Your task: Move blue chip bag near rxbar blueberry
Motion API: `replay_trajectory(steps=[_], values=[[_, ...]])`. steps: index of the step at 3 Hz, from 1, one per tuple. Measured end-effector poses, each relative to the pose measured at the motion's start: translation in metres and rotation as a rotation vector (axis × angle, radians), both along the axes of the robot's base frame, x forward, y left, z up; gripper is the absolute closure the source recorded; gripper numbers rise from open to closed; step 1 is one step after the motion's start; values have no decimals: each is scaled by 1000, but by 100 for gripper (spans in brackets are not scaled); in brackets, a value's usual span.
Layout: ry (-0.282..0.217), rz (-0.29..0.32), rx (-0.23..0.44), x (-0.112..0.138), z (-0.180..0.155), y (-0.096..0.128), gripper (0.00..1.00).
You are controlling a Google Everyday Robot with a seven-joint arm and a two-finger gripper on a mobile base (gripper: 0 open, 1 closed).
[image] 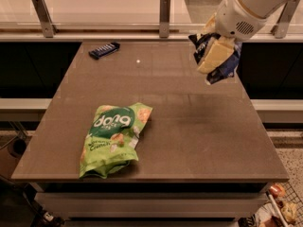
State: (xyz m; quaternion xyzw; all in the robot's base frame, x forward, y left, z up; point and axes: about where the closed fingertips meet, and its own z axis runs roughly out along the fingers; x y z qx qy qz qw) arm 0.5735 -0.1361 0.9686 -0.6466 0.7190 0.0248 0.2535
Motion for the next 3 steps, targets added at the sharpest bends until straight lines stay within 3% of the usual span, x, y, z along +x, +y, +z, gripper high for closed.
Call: replay_trajectory(steps=[2,3], values=[[-182,161,230,45,28,43,100],[-182,161,230,45,28,43,100]])
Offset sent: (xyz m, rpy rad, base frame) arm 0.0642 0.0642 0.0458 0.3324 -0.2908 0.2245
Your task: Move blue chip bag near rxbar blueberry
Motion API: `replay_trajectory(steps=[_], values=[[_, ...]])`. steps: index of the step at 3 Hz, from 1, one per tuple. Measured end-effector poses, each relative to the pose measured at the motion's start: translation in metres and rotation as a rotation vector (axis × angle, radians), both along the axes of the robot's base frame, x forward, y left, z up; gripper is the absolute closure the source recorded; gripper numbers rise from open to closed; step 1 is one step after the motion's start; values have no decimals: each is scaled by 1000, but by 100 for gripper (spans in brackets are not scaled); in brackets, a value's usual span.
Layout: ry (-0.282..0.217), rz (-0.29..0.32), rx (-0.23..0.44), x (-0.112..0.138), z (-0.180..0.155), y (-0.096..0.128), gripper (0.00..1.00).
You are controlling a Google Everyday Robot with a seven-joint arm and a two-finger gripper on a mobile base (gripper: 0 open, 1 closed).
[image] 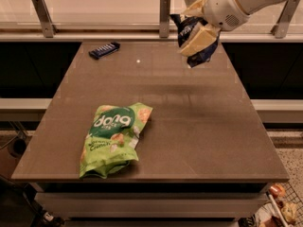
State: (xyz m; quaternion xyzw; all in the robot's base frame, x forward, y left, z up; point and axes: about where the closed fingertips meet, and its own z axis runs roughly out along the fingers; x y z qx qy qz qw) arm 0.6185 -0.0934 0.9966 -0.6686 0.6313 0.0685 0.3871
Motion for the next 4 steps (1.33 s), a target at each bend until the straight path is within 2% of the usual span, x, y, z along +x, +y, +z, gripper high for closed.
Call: replay_trajectory(steps=[1,2,3,4], values=[[-46,-33,-30,16,1,18,100],[-124,-89,-61,50,-3,55,100],[-202,-114,-59,88,-6,93,100],[-251,-124,-33,120,-16,120,100]])
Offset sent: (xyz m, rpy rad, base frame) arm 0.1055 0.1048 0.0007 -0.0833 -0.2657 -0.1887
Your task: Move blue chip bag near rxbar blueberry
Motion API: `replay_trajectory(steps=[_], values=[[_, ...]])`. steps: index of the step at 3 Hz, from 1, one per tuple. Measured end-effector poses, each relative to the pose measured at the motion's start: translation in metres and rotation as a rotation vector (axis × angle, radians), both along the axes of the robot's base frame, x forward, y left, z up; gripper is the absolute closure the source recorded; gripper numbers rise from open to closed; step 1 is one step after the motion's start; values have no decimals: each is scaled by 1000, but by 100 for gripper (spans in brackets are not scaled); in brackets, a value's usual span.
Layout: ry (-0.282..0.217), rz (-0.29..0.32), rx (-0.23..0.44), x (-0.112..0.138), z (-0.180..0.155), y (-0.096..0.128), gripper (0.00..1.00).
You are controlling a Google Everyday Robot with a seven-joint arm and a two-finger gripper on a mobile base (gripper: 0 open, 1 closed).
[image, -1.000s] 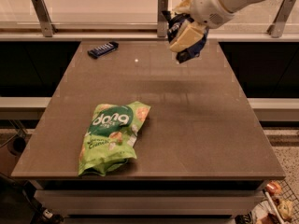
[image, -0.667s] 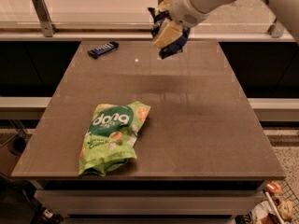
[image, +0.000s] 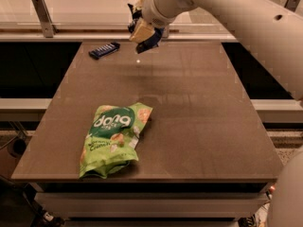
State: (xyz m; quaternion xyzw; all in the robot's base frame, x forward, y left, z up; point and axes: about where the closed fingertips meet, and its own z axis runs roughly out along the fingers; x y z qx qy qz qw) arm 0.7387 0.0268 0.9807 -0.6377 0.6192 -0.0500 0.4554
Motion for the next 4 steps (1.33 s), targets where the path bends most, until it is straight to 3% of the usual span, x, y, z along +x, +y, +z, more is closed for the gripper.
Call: replay_trajectory(steps=[1,4], values=[[-21,12,39,28,-15,23,100],[-13,19,37,28,-21,28,36]])
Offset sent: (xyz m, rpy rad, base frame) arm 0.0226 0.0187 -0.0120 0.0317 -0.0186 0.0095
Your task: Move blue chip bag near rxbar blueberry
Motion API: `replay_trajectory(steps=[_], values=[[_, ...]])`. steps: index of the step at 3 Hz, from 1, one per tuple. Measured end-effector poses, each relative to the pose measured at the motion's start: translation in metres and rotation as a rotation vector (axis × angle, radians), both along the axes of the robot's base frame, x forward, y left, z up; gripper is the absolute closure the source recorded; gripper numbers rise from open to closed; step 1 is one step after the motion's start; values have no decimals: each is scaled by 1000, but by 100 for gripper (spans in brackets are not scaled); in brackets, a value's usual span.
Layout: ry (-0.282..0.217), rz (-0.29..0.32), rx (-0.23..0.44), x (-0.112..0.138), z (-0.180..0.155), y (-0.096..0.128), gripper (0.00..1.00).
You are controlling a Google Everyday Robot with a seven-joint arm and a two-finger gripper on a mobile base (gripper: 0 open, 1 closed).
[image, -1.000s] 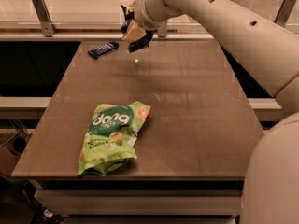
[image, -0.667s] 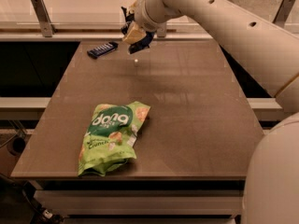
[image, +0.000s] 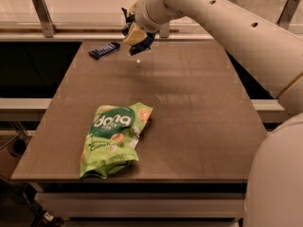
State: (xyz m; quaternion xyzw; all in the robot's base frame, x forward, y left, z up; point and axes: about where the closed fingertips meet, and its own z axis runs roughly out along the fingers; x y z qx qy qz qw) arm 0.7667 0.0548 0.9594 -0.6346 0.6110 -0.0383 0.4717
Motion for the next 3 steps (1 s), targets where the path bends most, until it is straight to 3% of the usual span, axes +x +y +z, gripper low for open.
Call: replay_trajectory(steps=[1,2,3], values=[[2,3,-1,0,-2,2,13],[4,5,-1,0,-3,4,0],[4,5,-1,0,-3,4,0]])
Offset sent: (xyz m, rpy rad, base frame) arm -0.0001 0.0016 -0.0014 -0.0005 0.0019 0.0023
